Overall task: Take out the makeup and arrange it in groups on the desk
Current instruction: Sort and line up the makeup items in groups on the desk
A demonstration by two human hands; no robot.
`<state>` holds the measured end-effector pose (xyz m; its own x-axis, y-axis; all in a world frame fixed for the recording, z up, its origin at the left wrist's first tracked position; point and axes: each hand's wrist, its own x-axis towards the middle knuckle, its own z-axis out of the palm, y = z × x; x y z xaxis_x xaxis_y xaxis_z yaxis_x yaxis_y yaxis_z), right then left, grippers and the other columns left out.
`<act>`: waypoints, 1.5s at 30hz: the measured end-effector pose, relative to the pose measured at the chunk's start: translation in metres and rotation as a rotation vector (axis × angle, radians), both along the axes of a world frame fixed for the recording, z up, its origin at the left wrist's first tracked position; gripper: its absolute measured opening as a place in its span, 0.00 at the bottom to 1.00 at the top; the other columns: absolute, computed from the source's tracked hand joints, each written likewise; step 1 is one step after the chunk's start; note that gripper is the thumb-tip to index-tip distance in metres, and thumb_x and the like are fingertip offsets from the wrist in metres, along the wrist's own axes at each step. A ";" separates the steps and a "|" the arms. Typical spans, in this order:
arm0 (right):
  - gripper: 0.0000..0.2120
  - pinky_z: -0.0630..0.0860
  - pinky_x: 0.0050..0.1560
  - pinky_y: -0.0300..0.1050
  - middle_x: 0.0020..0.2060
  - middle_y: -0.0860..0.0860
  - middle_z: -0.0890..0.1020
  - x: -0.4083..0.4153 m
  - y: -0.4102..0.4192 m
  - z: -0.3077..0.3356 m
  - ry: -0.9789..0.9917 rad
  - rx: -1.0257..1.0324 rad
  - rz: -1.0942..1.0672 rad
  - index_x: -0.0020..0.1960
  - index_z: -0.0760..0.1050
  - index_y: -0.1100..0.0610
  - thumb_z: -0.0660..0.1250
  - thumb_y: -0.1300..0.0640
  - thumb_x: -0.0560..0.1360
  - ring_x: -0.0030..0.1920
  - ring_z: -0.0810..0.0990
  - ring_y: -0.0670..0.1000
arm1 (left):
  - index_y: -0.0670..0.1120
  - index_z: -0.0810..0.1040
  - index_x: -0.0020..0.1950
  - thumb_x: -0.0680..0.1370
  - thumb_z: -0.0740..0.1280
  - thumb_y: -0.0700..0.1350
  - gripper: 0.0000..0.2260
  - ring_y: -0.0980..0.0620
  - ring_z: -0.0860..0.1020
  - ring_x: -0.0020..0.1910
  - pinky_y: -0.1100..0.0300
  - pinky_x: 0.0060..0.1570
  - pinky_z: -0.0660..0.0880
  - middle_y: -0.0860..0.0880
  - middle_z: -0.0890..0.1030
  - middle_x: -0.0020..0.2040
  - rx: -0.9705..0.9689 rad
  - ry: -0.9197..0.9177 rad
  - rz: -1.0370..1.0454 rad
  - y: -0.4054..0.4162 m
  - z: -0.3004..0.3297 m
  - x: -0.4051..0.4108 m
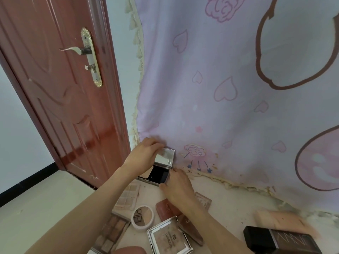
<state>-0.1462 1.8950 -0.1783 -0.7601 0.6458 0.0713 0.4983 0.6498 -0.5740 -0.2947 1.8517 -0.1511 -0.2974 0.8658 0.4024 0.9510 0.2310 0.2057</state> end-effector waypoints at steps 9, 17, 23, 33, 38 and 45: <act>0.20 0.67 0.60 0.46 0.61 0.54 0.75 -0.001 -0.001 -0.001 -0.072 0.150 -0.023 0.62 0.70 0.58 0.62 0.48 0.76 0.62 0.71 0.54 | 0.41 0.67 0.70 0.77 0.54 0.35 0.21 0.49 0.65 0.67 0.58 0.65 0.65 0.46 0.66 0.68 -0.084 -0.096 -0.082 0.000 -0.003 0.003; 0.21 0.64 0.65 0.46 0.68 0.56 0.69 0.023 0.003 0.019 -0.107 -0.005 0.056 0.69 0.64 0.59 0.58 0.51 0.79 0.68 0.66 0.55 | 0.46 0.56 0.75 0.82 0.52 0.45 0.21 0.51 0.54 0.75 0.51 0.73 0.52 0.49 0.58 0.75 -0.291 0.042 -0.036 -0.012 0.011 0.010; 0.20 0.59 0.69 0.43 0.70 0.51 0.67 0.070 -0.015 0.037 -0.055 -0.039 0.078 0.71 0.65 0.55 0.56 0.52 0.80 0.70 0.63 0.50 | 0.45 0.63 0.73 0.82 0.55 0.43 0.19 0.49 0.62 0.71 0.61 0.67 0.58 0.47 0.63 0.72 -0.314 -0.130 -0.012 -0.054 0.030 0.053; 0.27 0.62 0.66 0.43 0.68 0.50 0.69 0.151 -0.072 0.024 -0.024 0.201 0.214 0.69 0.67 0.53 0.45 0.43 0.76 0.68 0.66 0.52 | 0.50 0.76 0.62 0.74 0.49 0.66 0.30 0.47 0.73 0.59 0.54 0.57 0.71 0.51 0.78 0.59 -0.244 -0.040 -0.018 -0.138 0.005 0.152; 0.30 0.42 0.74 0.50 0.77 0.48 0.46 0.189 -0.095 0.001 -0.263 0.175 0.168 0.77 0.43 0.50 0.45 0.40 0.79 0.76 0.44 0.49 | 0.56 0.69 0.65 0.69 0.48 0.69 0.31 0.46 0.65 0.61 0.52 0.62 0.64 0.53 0.69 0.64 -0.342 0.033 0.048 -0.143 -0.004 0.182; 0.52 0.41 0.74 0.47 0.77 0.51 0.50 0.202 -0.106 -0.005 -0.293 0.210 0.066 0.76 0.49 0.55 0.19 0.31 0.61 0.76 0.47 0.49 | 0.55 0.66 0.67 0.75 0.58 0.60 0.22 0.46 0.61 0.65 0.54 0.60 0.60 0.48 0.68 0.64 -0.360 -0.029 0.127 -0.138 -0.014 0.199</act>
